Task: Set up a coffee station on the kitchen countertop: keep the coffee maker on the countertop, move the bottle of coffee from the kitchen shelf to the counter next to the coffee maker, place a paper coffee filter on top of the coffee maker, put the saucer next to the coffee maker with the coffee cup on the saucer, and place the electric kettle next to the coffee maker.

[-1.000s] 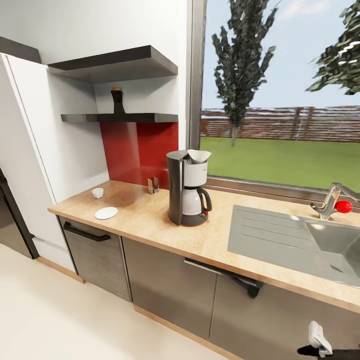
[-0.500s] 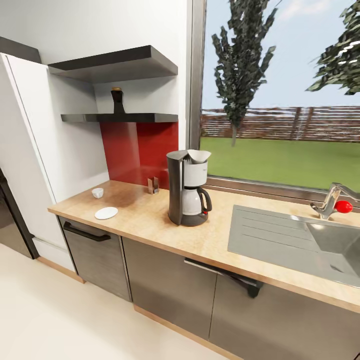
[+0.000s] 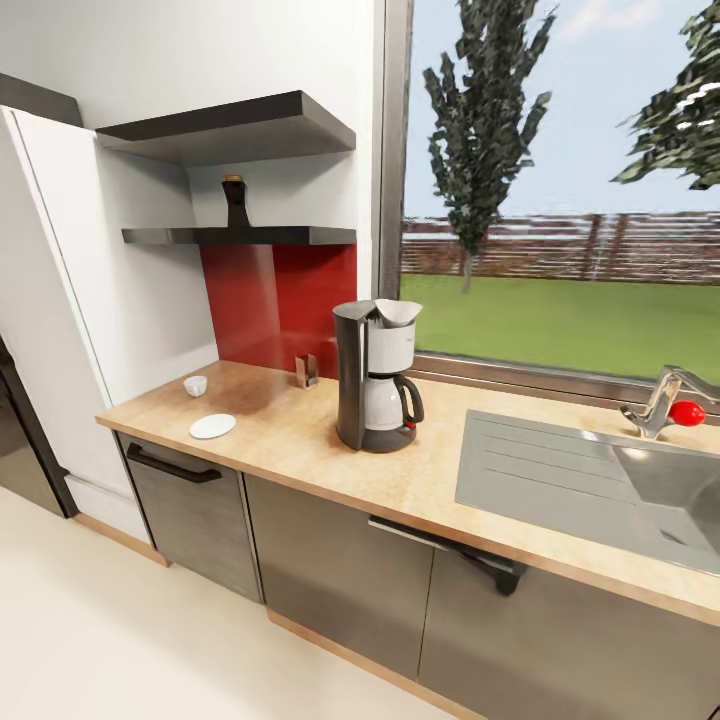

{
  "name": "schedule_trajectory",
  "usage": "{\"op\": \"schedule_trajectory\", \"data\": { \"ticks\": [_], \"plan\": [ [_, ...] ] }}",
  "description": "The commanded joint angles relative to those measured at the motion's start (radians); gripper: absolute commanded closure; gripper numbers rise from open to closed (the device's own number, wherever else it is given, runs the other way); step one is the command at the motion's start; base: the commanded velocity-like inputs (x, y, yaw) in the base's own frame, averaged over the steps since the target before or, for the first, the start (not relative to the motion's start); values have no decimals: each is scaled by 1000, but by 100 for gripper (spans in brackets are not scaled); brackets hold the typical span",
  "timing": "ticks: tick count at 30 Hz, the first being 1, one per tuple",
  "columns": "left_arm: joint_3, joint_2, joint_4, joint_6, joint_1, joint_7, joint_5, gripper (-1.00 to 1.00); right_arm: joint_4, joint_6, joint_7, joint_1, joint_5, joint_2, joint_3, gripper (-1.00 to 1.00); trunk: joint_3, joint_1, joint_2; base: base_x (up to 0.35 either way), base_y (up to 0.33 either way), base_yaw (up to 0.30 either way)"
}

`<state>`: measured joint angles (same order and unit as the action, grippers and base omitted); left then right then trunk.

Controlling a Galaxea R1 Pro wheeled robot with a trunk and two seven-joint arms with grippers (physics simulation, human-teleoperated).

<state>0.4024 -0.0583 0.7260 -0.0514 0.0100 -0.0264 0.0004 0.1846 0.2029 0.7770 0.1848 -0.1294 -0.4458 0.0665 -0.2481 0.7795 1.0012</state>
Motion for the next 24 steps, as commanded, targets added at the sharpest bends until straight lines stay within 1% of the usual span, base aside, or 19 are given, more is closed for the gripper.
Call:
{"op": "schedule_trajectory", "data": {
  "ticks": [1,7,11,19,24],
  "plan": [
    [2,-1,-1,-6,0,-4,0,-100,-2,10,1,1,-10,1,7,-100,-1,0,1,130,122,0],
    [1,-1,-3,-7,1,-4,0,-100,-3,12,0,1,-10,2,9,-100,-1,0,1,206,197,-38],
    [2,-1,-3,-7,1,-4,0,-100,-4,12,1,1,-10,2,9,-100,-1,0,1,170,163,-193],
    [2,-1,-3,-7,0,-4,0,-100,-4,12,1,1,-10,2,9,-100,-1,0,1,52,54,-249],
    [3,0,-3,-7,0,-4,0,-100,-4,12,1,1,-10,2,9,-100,-1,0,1,121,177,-99]
  ]
}}
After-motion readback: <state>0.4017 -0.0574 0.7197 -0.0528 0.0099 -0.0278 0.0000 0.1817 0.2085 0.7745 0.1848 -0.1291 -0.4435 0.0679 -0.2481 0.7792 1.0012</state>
